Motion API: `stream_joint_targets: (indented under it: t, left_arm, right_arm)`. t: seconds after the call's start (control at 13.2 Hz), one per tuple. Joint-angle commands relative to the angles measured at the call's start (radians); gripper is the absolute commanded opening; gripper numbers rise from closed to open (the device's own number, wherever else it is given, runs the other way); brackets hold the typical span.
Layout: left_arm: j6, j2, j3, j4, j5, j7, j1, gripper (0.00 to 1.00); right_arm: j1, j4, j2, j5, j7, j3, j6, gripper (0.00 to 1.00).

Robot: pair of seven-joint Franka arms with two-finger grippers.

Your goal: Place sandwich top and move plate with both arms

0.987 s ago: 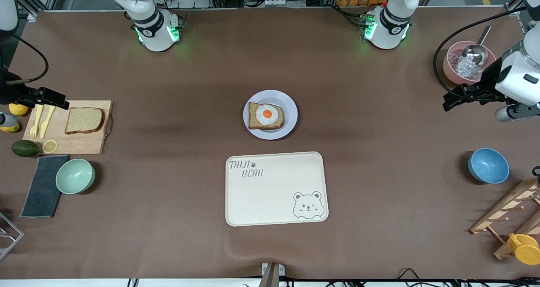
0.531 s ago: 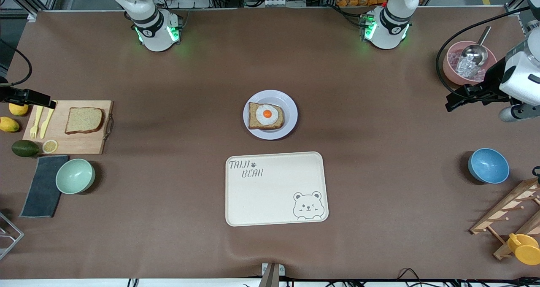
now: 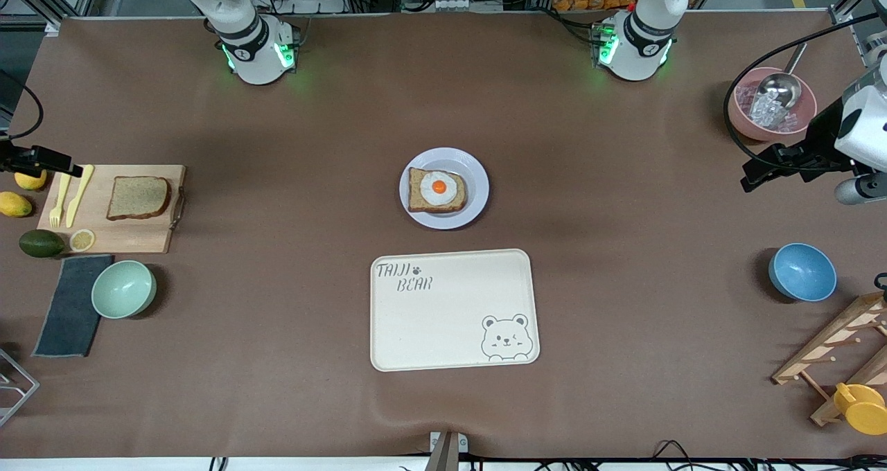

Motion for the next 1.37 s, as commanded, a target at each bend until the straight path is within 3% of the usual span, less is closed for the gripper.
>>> stream_joint_targets:
  t: [0.0, 0.46, 0.61, 0.84, 0.91, 1.29]
  left_arm:
    - [0.010, 0.006, -0.002, 0.003, -0.022, 0.020, 0.022, 1.00]
    - [0.011, 0.029, -0.002, 0.003, -0.022, 0.028, 0.022, 1.00]
    - [0.011, 0.029, -0.002, 0.002, -0.022, 0.028, 0.022, 1.00]
    - [0.011, 0.032, -0.007, 0.005, -0.022, 0.027, 0.011, 1.00]
    - [0.011, 0.032, -0.007, 0.003, -0.022, 0.028, 0.011, 1.00]
    - [0.011, 0.033, -0.008, 0.000, -0.022, 0.028, 0.016, 1.00]
  right_arm:
    - [-0.064, -0.065, 0.010, 0.043, -0.100, 0.018, 0.072, 0.99]
    - [-0.178, -0.062, 0.211, 0.147, -0.312, 0.018, 0.194, 0.90]
    - [-0.187, -0.062, 0.240, 0.172, -0.358, 0.018, 0.223, 0.83]
    - [-0.213, -0.062, 0.292, 0.177, -0.413, 0.019, 0.270, 0.82]
    - [-0.213, -0.059, 0.300, 0.178, -0.413, 0.019, 0.275, 0.75]
    - [-0.223, -0.052, 0.343, 0.183, -0.453, 0.021, 0.321, 0.72]
